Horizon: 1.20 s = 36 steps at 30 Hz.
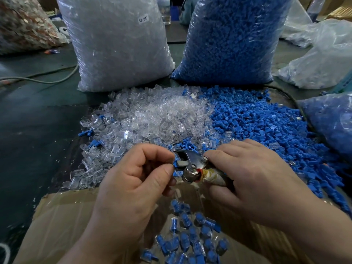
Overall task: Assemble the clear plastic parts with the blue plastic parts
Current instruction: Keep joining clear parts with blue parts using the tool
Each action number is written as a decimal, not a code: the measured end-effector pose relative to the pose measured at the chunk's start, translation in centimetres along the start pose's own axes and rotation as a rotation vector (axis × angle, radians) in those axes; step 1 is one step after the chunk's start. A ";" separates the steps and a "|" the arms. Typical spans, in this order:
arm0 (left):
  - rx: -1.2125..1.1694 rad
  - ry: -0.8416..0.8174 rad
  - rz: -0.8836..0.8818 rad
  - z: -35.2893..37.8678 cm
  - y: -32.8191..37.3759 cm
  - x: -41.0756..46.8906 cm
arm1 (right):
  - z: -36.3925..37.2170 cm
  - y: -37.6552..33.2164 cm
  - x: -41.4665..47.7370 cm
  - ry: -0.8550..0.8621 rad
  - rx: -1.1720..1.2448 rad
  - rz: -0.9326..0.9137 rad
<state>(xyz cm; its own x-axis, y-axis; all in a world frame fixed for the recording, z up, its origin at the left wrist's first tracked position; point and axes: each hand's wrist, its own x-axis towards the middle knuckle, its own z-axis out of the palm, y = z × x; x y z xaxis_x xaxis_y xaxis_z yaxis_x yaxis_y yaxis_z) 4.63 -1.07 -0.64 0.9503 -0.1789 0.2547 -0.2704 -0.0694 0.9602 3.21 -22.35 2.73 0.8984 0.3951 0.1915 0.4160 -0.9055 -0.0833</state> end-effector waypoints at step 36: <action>-0.012 -0.027 0.036 0.0 0.0 -0.1 | 0.0 -0.4 -0.1 0.007 0.030 0.029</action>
<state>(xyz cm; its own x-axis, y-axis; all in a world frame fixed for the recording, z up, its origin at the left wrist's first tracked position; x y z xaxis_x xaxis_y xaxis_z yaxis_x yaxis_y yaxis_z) 4.52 -1.00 -0.71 0.9353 -0.2078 0.2864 -0.3026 -0.0503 0.9518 2.93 -21.99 2.71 0.9091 0.3679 0.1952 0.3941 -0.9115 -0.1179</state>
